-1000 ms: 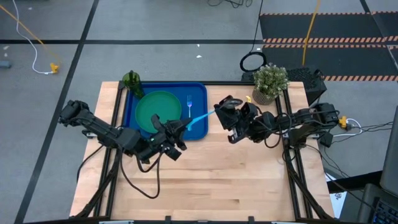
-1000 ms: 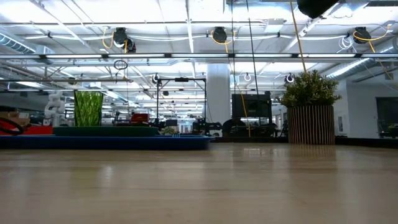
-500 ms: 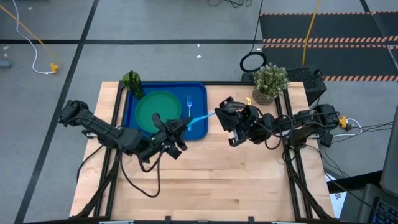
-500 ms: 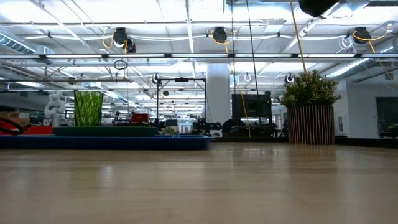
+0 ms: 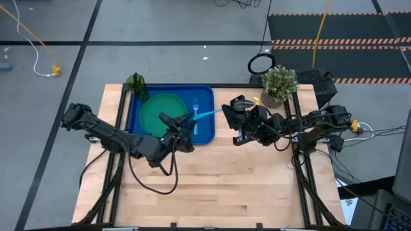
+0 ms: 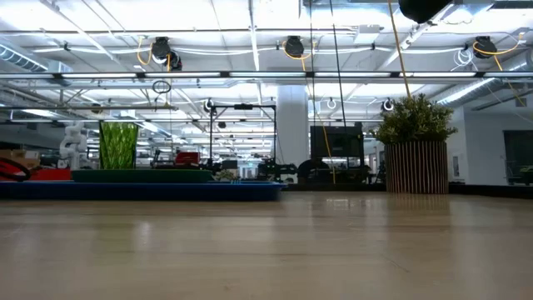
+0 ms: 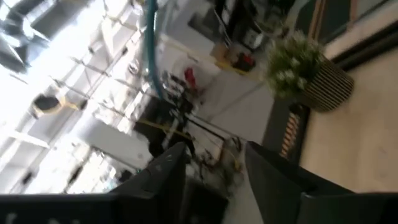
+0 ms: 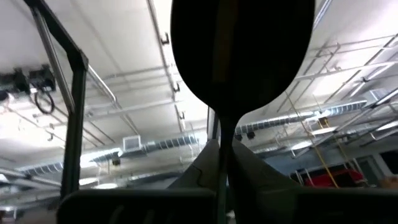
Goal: Pick and place plate/cup/fork/spoon on tray
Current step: Put the blue spoon on the blue serving tray to the right of the blue fork
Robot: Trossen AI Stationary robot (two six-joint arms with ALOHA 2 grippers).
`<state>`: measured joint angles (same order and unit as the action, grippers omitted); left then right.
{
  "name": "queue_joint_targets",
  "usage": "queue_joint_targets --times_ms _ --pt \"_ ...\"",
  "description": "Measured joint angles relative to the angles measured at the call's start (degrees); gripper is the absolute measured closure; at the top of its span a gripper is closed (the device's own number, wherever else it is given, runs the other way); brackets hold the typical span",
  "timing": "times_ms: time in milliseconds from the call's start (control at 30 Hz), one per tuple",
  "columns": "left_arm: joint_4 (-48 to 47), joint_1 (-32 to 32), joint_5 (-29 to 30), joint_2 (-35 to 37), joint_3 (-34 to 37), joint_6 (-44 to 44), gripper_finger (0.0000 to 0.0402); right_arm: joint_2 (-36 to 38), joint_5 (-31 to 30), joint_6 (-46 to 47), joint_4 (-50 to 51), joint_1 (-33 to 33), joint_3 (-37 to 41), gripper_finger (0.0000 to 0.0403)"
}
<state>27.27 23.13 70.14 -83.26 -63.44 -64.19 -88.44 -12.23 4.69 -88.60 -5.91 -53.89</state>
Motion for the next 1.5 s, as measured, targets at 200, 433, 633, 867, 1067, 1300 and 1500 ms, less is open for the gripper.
queue_joint_targets --times_ms 200,433,633,867,1067,1300,1500 --pt "-19.0 0.0 3.4 0.0 0.0 21.8 0.0207 2.7 -1.8 -2.2 10.0 0.0 0.0 0.0400" --pt "-35.4 0.0 3.4 0.0 0.0 40.4 0.0217 9.7 -8.4 -4.4 32.5 0.0 0.0 0.0401" --pt "-38.1 0.0 1.9 0.5 0.0 44.5 0.0237 12.2 -18.8 1.3 46.6 0.0 0.0 0.0401" --pt "-43.2 -2.4 -15.9 5.1 0.1 52.3 0.0274 10.3 -19.1 7.4 53.3 2.3 0.0 0.0401" --pt "-48.7 -4.4 -23.3 7.9 0.1 58.0 0.0311 7.8 -14.0 15.2 58.9 6.4 0.0 0.0401" --pt "-48.5 -5.9 -27.8 8.1 0.3 58.1 0.0333 2.6 -6.2 22.2 60.0 10.8 0.0 0.0401" --pt "-37.8 -8.3 -33.5 10.7 7.4 54.4 0.0346 -0.4 -5.5 25.4 60.4 13.5 0.0 0.0401"
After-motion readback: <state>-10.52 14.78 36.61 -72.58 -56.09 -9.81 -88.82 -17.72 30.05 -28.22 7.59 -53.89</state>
